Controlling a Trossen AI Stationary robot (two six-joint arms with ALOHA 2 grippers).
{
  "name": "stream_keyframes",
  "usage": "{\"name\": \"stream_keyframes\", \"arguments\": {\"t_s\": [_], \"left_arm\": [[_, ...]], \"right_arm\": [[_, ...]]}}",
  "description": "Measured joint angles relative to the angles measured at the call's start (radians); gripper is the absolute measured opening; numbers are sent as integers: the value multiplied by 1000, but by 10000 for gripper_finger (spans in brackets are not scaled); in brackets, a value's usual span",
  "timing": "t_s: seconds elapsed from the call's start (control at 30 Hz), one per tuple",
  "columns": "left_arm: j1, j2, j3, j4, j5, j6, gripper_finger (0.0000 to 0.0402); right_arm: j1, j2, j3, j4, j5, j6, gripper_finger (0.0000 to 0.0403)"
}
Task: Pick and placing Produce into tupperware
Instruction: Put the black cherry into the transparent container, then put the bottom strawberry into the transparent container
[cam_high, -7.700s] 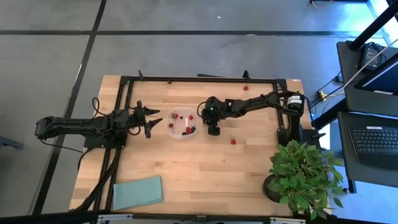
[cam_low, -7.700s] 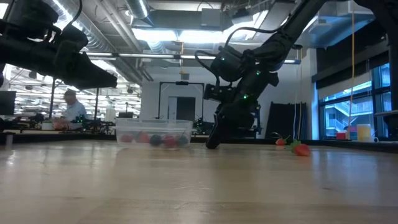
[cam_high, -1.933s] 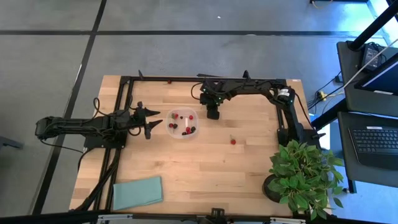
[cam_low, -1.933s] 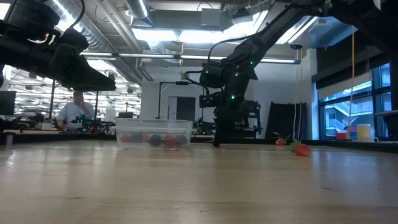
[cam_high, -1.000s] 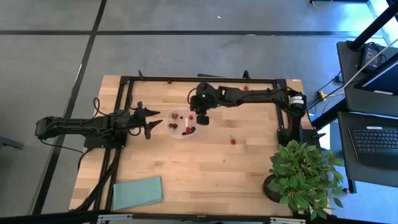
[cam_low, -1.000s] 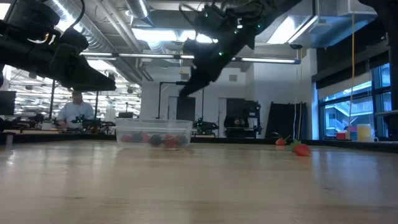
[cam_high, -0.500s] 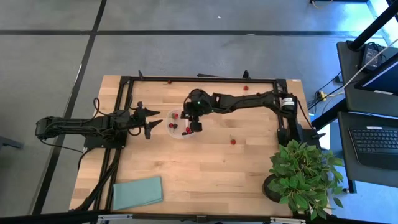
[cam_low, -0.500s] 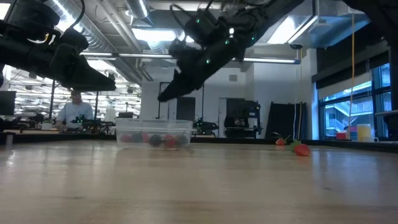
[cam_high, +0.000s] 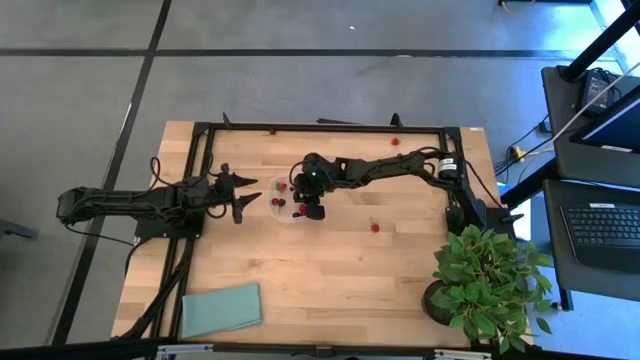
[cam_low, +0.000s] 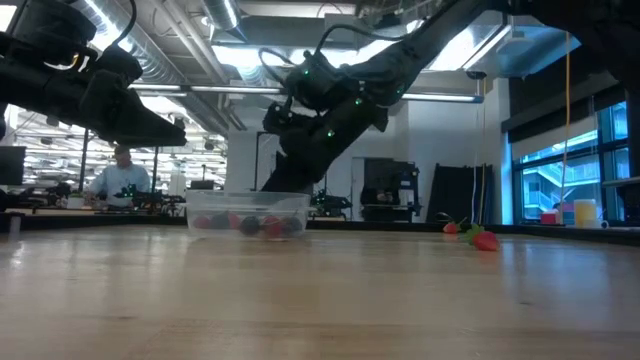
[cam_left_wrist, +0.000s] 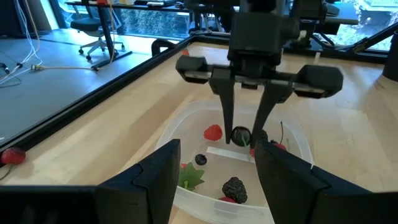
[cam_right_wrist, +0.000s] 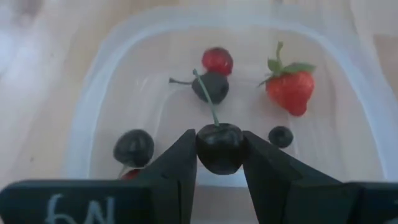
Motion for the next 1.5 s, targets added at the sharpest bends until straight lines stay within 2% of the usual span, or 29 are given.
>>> {"name": "stream_keyframes", "arguments": {"t_s": [0.83,1.3,1.5], "left_arm": [[0,0,0,0,0,0,199],[0,0,0,0,0,0,199],[0,0,0,-7,0,0,199]], "right_arm": [[0,2,0,12,0,0,122],[0,-4,0,6,1,1,224],[5,-122,0,-132,1,-1,236]]}}
